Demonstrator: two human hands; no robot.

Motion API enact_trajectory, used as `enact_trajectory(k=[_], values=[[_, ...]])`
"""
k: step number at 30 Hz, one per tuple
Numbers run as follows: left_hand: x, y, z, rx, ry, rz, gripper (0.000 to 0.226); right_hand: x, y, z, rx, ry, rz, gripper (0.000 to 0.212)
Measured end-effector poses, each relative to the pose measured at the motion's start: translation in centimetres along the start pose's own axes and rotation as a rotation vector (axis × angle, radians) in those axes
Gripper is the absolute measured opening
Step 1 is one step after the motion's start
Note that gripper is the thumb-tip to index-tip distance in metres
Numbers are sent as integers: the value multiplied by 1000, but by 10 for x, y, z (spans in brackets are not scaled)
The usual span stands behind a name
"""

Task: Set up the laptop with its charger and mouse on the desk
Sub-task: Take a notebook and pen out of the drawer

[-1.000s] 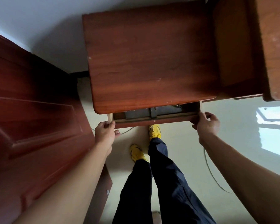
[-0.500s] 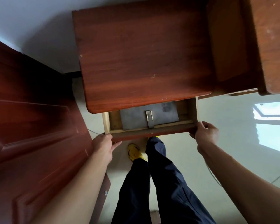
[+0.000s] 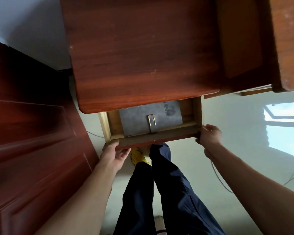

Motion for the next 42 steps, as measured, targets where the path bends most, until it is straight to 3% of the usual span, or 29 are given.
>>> enact_trajectory(k=[2,4,6,9,13,15,18,22,23,26,28,32,34,36,38,42], values=[[-3,-1,3,-6,-12,-1,4,-5,-1,-28,-468,228,-32,59],[-6,-4,8,-1,-27,9,4,-21,-15,-68,-730,580,-8,63],[-5,-5,11,3,-31,33,4,-32,-38,-92,-792,768,-56,55],[-2,-5,7,3,-19,46,6,-36,-61,-89,-934,784,-132,57],[12,-5,7,2,-11,29,6,-55,-87,-83,-1022,1117,-179,59],[21,-2,9,-2,-14,37,8,-45,-98,-92,-988,1115,-194,59],[31,1,12,18,-25,44,30,-23,-109,-120,-998,1140,-119,37],[43,4,15,14,-43,84,42,-4,-138,-120,-1128,917,-505,37],[45,6,15,14,-45,99,42,-3,-140,-119,-1120,925,-499,34],[47,6,13,-2,-43,114,37,-6,-123,-137,-917,1053,-151,27],[44,5,12,-2,-42,115,35,-6,-108,-142,-817,1035,-41,27],[36,6,13,9,-42,131,30,-2,-95,-134,-891,1049,-70,23],[31,5,12,20,-45,145,25,-3,-88,-125,-926,1064,-86,11],[27,4,11,26,-44,156,18,0,-86,-111,-946,1056,-141,29],[23,4,11,30,-39,162,16,-1,-81,-98,-868,950,-194,40],[17,3,11,42,-33,158,21,-1,-68,-69,-618,464,-188,35]])
Point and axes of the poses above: each hand's wrist, its own x-axis towards the middle knuckle, its own y-axis out of the back of the hand, z = x × y, the point moved 7 cm from there along x, towards the middle knuckle, and after that the axes turned 13 degrees about y, right-handed, at the moved point
